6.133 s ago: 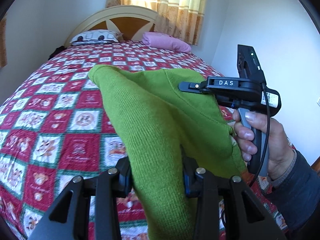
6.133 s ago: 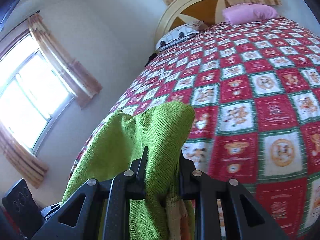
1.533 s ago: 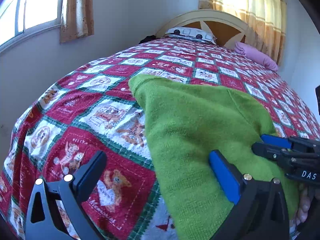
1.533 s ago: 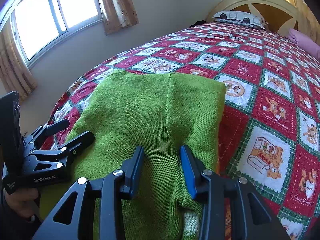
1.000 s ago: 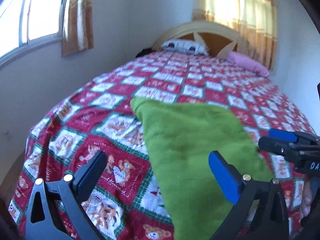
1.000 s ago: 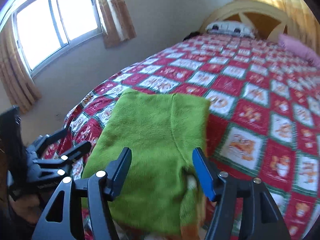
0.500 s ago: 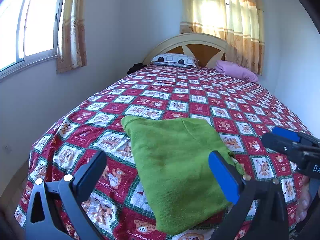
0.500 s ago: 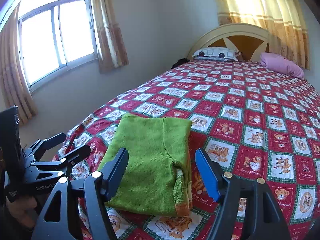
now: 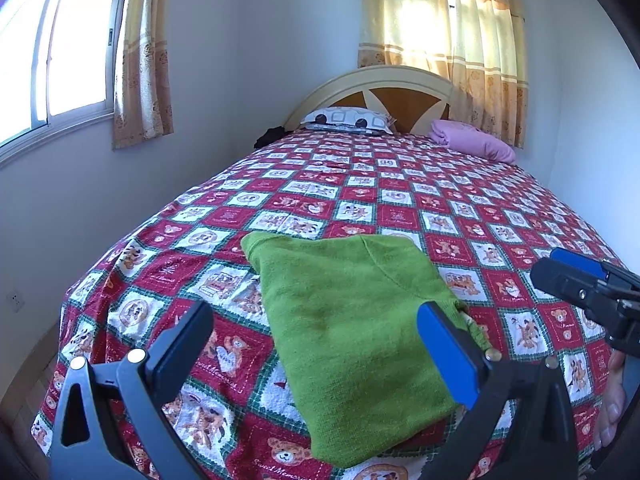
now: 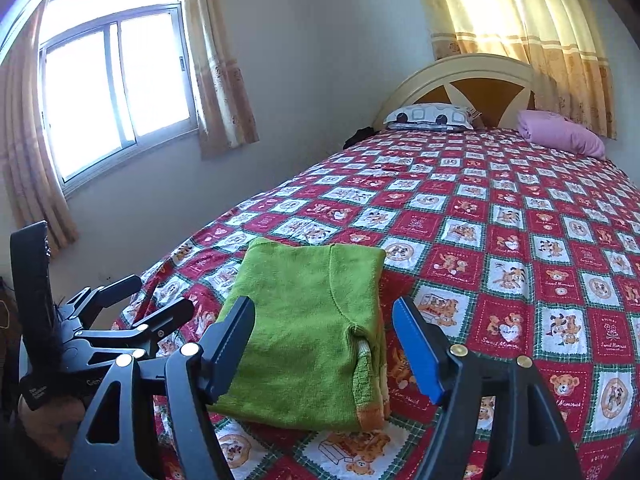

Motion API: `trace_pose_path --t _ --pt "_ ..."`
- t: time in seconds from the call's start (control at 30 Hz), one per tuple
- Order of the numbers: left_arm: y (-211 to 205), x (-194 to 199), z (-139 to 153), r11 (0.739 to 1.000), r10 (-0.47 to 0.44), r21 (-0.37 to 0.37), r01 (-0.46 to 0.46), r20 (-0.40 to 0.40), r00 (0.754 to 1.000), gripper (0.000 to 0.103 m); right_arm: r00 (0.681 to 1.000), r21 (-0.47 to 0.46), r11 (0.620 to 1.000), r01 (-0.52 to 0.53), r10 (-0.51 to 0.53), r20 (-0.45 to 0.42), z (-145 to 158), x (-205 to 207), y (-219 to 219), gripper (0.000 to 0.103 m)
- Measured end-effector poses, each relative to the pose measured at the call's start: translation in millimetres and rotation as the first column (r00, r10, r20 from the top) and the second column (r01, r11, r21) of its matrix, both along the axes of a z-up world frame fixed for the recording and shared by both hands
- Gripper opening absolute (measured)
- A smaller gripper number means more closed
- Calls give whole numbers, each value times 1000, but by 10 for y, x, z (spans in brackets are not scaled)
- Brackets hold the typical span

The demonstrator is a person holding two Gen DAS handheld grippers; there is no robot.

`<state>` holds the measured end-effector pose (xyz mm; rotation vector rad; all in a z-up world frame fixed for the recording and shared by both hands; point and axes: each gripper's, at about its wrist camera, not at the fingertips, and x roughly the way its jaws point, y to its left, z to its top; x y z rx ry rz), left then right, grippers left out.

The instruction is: Fold small clothes

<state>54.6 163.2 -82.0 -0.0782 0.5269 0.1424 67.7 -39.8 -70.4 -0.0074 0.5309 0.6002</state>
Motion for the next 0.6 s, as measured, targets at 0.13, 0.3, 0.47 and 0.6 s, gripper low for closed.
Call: trace_pose_path --t 0.13,0.3,0.47,0.6 --pt "-1 -10 2 1000 -2 3 2 0 1000 103 1000 5 1000 -1 1 -1 5 -3 -4 72" --pt "-9 -12 2 1000 -2 3 2 1 1000 103 1000 6 1000 -5 5 -1 -4 -8 3 72" --pt "-22 -7 4 1000 -3 5 3 0 1000 103 1000 11 1000 -9 9 0 -15 -24 8 72" --pt "-34 -7 11 1000 -6 8 6 -2 1000 103 1000 19 1000 -8 8 2 -13 -40 0 72"
